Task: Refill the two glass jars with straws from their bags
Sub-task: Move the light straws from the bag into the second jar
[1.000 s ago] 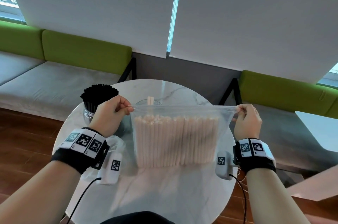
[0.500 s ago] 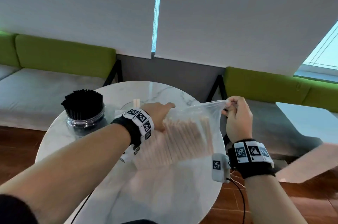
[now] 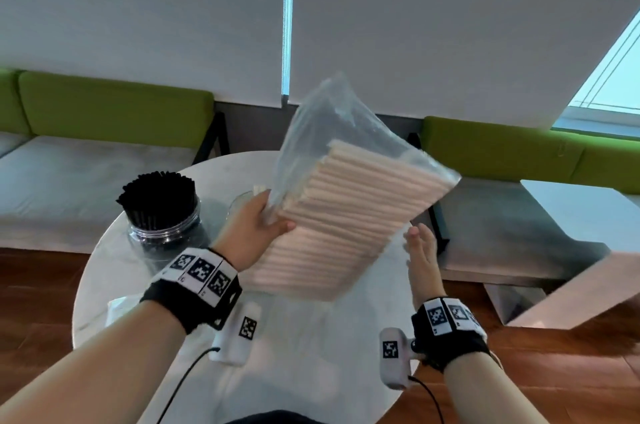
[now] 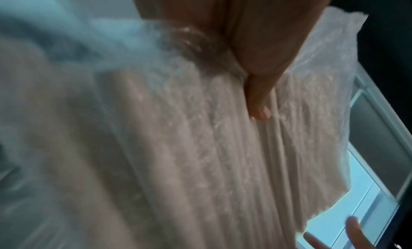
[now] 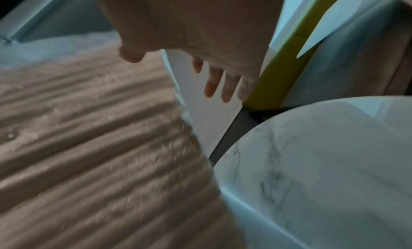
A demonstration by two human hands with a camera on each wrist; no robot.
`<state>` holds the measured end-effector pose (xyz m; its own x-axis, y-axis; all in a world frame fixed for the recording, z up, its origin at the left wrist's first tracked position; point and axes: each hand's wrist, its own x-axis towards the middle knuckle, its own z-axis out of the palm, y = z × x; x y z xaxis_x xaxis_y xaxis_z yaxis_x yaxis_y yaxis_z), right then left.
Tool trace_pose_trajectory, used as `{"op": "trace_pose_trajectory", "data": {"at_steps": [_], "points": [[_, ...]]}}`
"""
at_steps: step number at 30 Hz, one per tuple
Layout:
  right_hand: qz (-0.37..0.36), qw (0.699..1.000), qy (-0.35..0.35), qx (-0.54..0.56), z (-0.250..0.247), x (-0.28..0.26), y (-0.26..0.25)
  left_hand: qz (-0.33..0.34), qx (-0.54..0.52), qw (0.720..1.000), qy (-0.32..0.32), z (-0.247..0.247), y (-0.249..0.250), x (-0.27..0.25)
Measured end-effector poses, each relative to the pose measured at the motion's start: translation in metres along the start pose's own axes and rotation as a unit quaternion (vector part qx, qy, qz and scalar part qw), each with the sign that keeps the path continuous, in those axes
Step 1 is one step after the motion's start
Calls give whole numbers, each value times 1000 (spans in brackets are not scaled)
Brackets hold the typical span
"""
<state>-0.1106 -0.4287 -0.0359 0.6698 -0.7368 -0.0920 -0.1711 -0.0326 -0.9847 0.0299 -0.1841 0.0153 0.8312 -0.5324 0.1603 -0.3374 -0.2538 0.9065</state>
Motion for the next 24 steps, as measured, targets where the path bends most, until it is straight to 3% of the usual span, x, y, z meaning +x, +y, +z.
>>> {"op": "trace_pose_trajectory", "data": {"at_steps": [3,5,11,16,18,24], "points": [[10,997,-58,40,18,-1,1,-47,-4,999,17,10,-13,-16],[4,997,-53,58,26,-11,-18,-65,42,997,27,12,-25,-19],[-79,994,-27,72,32,-16,-30,-65,24,998,-7,6,-26,-26],[-41,998,-38,32,35,-24,-36,-152,89,984,16,9,-30,-30],[-65,996,-27,47,33,-26,-38,-166,71,984,17,10,-26,-36],[-29,999,-34,4,29,-23,-27,-198,46,979,-32,13,-53,-39]]}}
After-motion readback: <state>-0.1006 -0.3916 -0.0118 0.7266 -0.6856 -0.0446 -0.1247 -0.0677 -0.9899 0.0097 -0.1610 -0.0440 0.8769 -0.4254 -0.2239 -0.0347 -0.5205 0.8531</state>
